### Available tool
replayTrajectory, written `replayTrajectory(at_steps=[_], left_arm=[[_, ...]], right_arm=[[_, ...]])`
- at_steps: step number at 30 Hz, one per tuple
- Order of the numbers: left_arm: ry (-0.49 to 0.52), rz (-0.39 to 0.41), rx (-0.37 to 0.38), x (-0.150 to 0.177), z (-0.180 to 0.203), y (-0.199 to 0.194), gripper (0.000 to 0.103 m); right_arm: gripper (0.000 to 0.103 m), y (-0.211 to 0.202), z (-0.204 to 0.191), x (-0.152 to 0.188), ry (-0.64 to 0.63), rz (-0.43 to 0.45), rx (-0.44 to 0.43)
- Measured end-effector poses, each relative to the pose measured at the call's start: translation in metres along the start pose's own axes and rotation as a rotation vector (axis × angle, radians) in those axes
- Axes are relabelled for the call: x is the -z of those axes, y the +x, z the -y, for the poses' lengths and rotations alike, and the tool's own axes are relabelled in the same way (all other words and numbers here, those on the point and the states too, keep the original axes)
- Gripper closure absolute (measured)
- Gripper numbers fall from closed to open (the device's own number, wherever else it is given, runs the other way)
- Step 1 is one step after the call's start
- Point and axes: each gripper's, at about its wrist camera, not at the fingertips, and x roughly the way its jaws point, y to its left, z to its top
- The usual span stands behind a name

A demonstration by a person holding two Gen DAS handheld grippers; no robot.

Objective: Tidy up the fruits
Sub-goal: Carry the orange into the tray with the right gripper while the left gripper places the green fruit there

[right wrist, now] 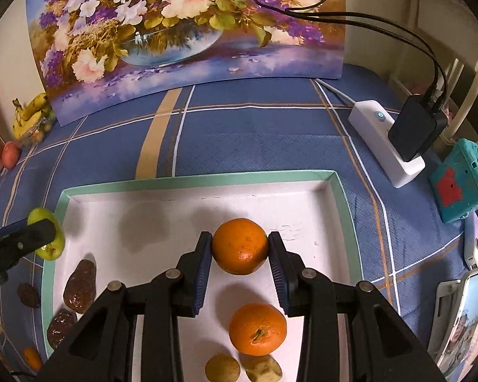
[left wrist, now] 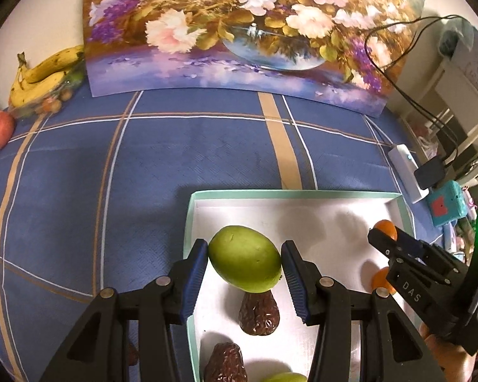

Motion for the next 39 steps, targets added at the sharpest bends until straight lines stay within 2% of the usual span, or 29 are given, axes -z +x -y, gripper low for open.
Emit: replayTrajectory(at_steps=[8,19,35,38,39], left_arm=[[0.001,-0.007,-0.014,0.001,0.000,0.004,0.053],[0.033,-0.043,-0.036,0.004,0.009,0.022,0.052],[0.025,-0.081,-0.053,0.006,0.008,0.039,0.052],[0.016,-0.084,-0.047,0.005,0.006,0.038,0.052],[0.013,-0.079,-0.044,0.005,0.006,0.036,0.052]], right_arm=[[0.066,0.004,0.001,0.001,-0.007,-0.003,-0.011],[0.066,0.012,0.007,0.002,-0.014,-0.022,0.021],[0.066,0.017,0.005,0.000,-0.031,-0.038,0.045],[0.062,0.017,0.004,0.000,-0.038,-0.038,0.053],[0.056,0.017,0.004,0.000,-0.039,-0.039,0.056]])
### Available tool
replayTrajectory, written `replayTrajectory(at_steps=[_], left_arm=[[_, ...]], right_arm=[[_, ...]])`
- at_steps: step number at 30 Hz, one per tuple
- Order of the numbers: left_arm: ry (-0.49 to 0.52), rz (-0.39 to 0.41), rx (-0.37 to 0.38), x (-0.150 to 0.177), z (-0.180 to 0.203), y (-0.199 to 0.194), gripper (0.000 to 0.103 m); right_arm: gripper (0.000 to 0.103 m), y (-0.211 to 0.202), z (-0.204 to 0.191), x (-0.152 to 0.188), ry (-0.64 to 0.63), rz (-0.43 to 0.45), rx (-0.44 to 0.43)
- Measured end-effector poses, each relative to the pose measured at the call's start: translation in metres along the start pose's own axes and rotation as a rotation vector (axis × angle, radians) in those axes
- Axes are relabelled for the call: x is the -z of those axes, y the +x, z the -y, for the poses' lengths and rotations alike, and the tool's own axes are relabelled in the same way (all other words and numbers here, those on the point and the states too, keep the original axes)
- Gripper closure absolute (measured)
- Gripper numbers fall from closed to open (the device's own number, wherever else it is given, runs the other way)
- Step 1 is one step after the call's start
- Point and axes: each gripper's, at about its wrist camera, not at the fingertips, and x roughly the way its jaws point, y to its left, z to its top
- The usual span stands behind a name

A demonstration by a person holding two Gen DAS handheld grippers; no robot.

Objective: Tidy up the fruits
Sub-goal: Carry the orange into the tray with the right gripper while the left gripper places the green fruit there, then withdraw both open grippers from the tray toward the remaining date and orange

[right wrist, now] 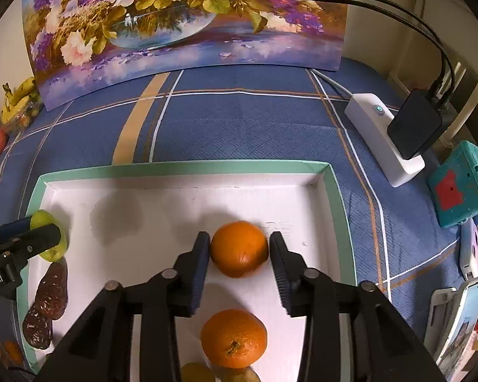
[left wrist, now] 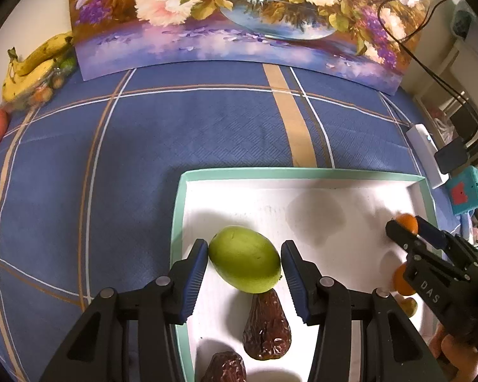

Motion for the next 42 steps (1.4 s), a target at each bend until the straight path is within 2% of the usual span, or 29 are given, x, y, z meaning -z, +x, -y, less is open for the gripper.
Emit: replayTrajectory(at_steps=[1,9,12,15,21,24,27,29,32,37,42], left_arm=[[-0.001,0.003,0.002,0.000,0.000,-0.002,0.052],[-0.017,0.020,0.002,0.000,-0.004,-0.019,0.051],[-0.030,0.034,-0.007,-0.001,-0.008,-0.028,0.045],[-0.042,0.038,-0.046,-0.001,-0.015,-0.033,0.040],[-0.079,0.035,-0.087,0.000,-0.032,-0.036,0.027],[-0.091,0.038,-0.121,0.002,-0.040,-0.038,0.017],[-0.124,0.043,-0.128,0.004,-0.052,-0.042,0.013],[-0.142,0.055,-0.138,0.005,-0.060,-0.045,0.002],[-0.155,0.077,-0.163,0.005,-0.069,-0.051,0.000],[-0.167,0.092,-0.162,0.006,-0.080,-0.058,0.000],[-0.171,0.076,-0.125,0.010,-0.085,-0.061,0.000]], right_arm=[[0.052,0.000,0.000,0.000,0.000,-0.001,0.002],[0.044,-0.009,0.003,0.000,0.012,0.012,-0.002],[0.042,-0.013,0.003,0.000,0.016,0.017,-0.007],[0.025,-0.017,0.003,-0.001,0.021,0.022,0.001],[0.022,-0.021,0.001,0.002,0.029,0.007,-0.004],[0.019,-0.024,0.000,0.005,0.043,0.003,-0.010],[0.019,-0.026,-0.004,0.008,0.055,-0.002,-0.019],[0.019,-0.028,-0.006,0.010,0.061,-0.004,-0.020],[0.019,-0.031,-0.010,0.012,0.072,-0.009,-0.021],[0.019,-0.037,-0.015,0.016,0.084,-0.008,-0.010],[0.019,-0.044,-0.021,0.020,0.090,0.000,-0.004]])
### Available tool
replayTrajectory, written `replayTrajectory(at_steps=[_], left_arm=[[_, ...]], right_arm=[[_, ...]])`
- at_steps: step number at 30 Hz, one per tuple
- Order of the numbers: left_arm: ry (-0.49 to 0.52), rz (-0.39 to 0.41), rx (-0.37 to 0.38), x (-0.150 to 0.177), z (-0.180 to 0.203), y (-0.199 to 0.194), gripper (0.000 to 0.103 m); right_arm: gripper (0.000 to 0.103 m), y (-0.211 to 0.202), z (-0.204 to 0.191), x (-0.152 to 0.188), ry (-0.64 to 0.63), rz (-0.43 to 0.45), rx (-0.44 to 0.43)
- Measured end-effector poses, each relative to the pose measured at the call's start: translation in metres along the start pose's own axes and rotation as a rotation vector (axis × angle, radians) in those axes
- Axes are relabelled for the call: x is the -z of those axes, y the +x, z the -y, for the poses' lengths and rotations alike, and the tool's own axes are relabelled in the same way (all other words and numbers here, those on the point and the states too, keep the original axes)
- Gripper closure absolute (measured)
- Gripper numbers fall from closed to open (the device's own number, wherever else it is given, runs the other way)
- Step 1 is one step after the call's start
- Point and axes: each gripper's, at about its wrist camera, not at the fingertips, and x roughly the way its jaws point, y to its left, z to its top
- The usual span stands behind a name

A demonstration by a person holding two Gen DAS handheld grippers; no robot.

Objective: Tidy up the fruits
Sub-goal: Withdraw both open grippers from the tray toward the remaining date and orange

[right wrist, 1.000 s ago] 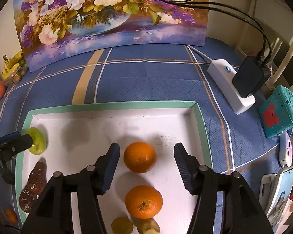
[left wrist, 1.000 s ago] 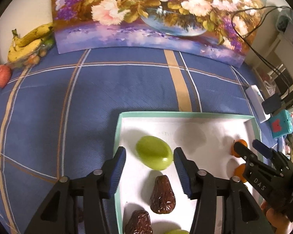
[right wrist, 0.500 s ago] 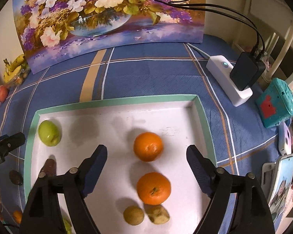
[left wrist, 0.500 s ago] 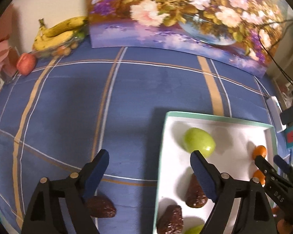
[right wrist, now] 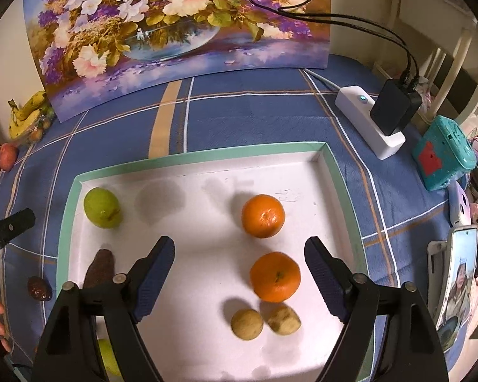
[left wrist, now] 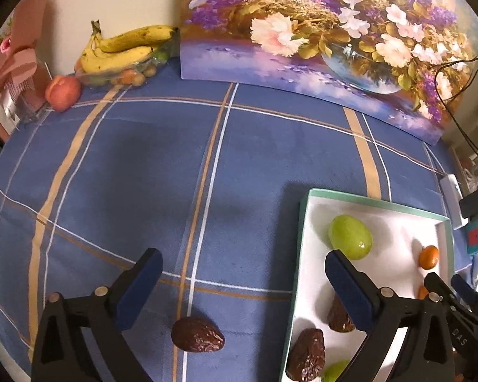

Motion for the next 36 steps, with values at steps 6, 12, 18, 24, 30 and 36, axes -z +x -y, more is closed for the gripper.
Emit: replayTrajectory(at_steps=[6,12,18,24,30,36], left_arm=[[-0.003,0.013,-0.003,0.003,-0.010,-0.009,0.000],[-0.013,0.051,0.021,0.006,-0.025,-0.021,0.000],[-0.025,0.083,0.052,0.011,-0.042,-0.032,0.000],[-0.024,0.102,0.061,0.013,-0.063,-0.047,0.000],[0.006,0.130,0.035,0.019,-0.078,-0.064,0.000],[-0.011,0.167,0.049,0.027,-0.103,-0.084,0.000]], right_arm=[[0.002,-0.010,-0.008,0.008,0.031,0.014,0.012],[0.002,-0.021,-0.019,0.015,0.056,0.041,0.020],[0.002,-0.039,-0.038,0.017,0.054,0.081,-0.018],[0.002,-0.054,-0.054,0.020,0.070,0.094,-0.029],[0.002,-0.066,-0.076,0.026,0.059,0.098,-0.032],[0.002,-0.077,-0.104,0.034,0.041,0.108,-0.068]])
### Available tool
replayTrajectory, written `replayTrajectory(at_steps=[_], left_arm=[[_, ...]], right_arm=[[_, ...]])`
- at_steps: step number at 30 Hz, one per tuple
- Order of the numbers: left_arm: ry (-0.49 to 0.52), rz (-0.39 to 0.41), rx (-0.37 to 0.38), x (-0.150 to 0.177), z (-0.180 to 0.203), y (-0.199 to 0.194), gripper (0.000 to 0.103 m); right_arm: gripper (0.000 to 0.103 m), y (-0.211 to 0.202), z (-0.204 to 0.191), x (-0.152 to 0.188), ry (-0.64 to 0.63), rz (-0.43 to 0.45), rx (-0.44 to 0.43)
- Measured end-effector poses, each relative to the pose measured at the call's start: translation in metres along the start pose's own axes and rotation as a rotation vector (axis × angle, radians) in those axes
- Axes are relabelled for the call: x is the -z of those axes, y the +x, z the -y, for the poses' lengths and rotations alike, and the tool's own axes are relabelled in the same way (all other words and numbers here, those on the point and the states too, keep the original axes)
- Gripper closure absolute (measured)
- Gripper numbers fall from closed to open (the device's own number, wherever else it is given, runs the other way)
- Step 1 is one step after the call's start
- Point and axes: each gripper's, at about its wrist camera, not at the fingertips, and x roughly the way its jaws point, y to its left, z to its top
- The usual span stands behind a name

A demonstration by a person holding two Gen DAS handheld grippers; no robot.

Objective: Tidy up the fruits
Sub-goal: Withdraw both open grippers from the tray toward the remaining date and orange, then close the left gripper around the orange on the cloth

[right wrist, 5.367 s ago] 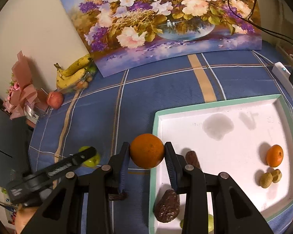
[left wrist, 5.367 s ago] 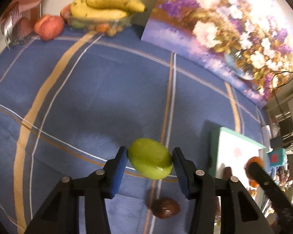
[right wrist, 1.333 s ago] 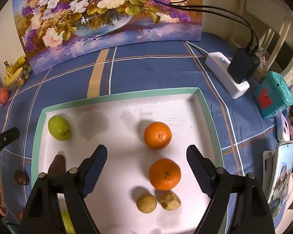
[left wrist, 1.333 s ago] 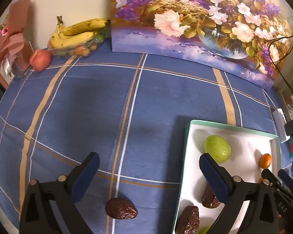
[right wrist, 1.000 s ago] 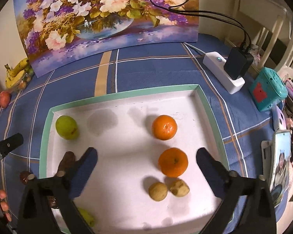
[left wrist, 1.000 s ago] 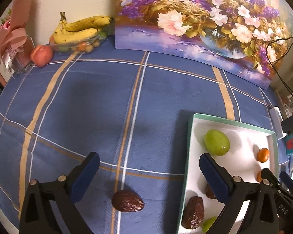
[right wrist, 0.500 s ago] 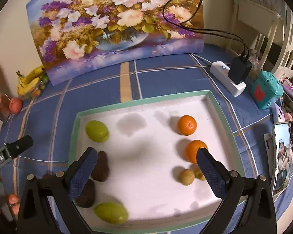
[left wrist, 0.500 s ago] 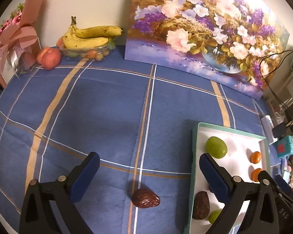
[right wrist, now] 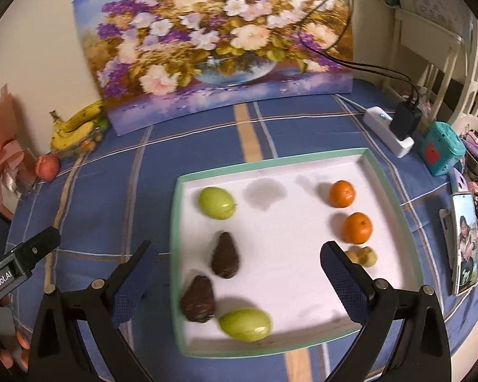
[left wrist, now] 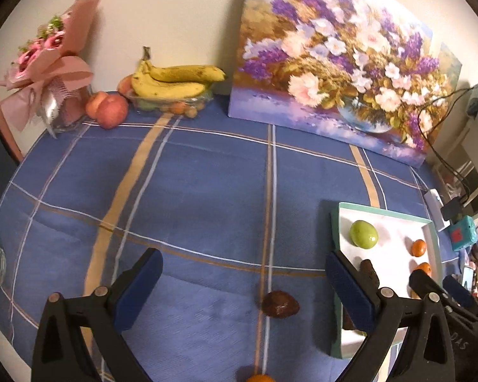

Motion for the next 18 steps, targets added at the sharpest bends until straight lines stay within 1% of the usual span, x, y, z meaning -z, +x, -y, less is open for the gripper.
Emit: replayTrajectory(at_steps=[6,11,14,18], left_arm=[[-0.073,0.020,0.001,0.006,-0.034,-0.016,0.000],[-0.104,0.012,-0.008,0.015,-0.046,-0.019,0.000],[-0.103,-0.017,0.001,0.023,-0.045,-0.015,0.001],[-0.094,-0.089,0.021,0.035,-0.039,-0.001,0.001]], right_arm=[[0.002,-0.007,-0.027,0.008,-0.029,0.005,-0.051],[0.002,-0.013,-0.038,0.011,-0.062,0.008,-0.079],[0.002,-0.016,-0.038,0.012,-0.065,0.010,-0.083],[0.002,-0.014,-0.034,0.015,-0.056,-0.006,-0.087]])
